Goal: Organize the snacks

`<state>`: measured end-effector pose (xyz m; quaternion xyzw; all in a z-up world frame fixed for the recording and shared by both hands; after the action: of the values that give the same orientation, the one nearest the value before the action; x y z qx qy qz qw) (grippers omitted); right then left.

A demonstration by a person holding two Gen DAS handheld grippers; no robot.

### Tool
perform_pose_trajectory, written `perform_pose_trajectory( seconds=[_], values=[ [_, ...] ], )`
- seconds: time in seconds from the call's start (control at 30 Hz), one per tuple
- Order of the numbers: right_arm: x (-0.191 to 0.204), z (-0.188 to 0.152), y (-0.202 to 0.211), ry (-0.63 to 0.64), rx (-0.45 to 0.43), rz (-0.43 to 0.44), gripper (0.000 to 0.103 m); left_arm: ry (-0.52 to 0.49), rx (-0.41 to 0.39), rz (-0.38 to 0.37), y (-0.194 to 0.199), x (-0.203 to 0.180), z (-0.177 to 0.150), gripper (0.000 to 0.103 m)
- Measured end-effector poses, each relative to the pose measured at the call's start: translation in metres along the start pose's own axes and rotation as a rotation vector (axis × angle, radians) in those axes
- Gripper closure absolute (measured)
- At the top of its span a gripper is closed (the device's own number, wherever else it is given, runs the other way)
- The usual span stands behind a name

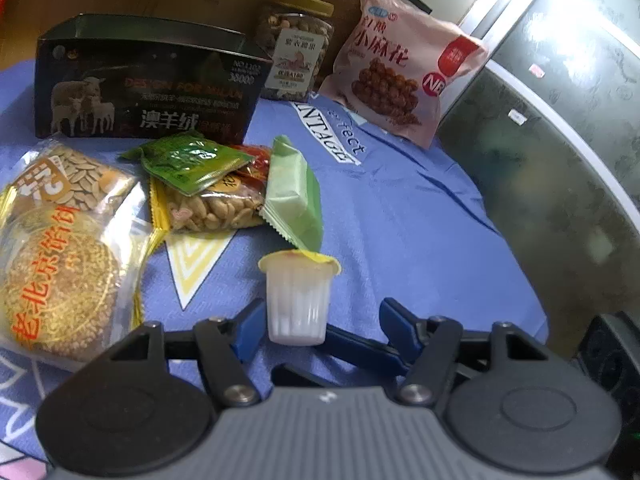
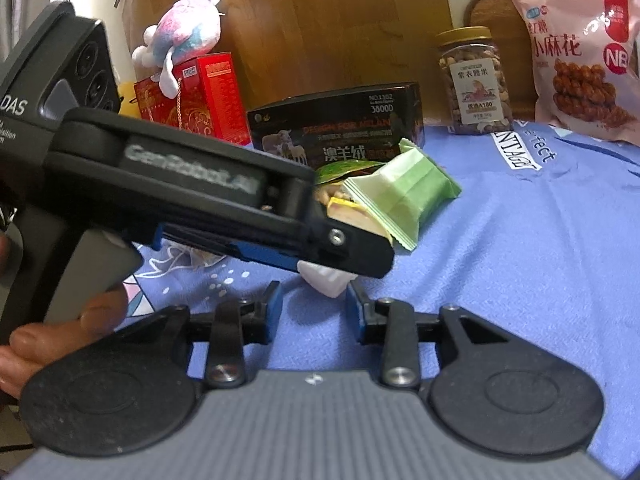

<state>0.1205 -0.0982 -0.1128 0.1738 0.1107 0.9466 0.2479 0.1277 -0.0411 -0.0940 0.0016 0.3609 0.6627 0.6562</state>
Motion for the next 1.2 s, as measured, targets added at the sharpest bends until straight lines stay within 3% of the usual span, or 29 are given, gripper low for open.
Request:
perform_pose_trajectory(
  seconds=[0.3, 0.83, 1.2],
  values=[
    [0.000, 0.001, -0.003, 0.008, 0.006, -0.006, 0.059, -0.023, -0.005, 0.000, 0.004, -0.006, -0.001, 0.034],
    [0.000, 0.001, -0.004, -0.002, 0.013, -0.001, 0.059, -0.028, -0.001, -0.007, 0.004, -0.004, -0.003, 0.034],
    [-0.011, 0.004, 0.011, -0.076, -0.013, -0.018, 0.056, 0.009, -0.096, 0.004, 0.044, 0.011, 0.024, 0.034]
  ],
)
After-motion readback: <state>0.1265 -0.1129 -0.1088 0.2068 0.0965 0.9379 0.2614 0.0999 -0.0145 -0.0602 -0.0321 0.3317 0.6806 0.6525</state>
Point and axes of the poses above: each gripper's, at about its wrist camera, not at the fingertips, and y roughly against the way its jaws point, x to its left, z to its top, the point moved 10 cm from there along -y, roughly the way its jaws point, and after that the axes turned 15 degrees about -x, right-handed, at the moved point
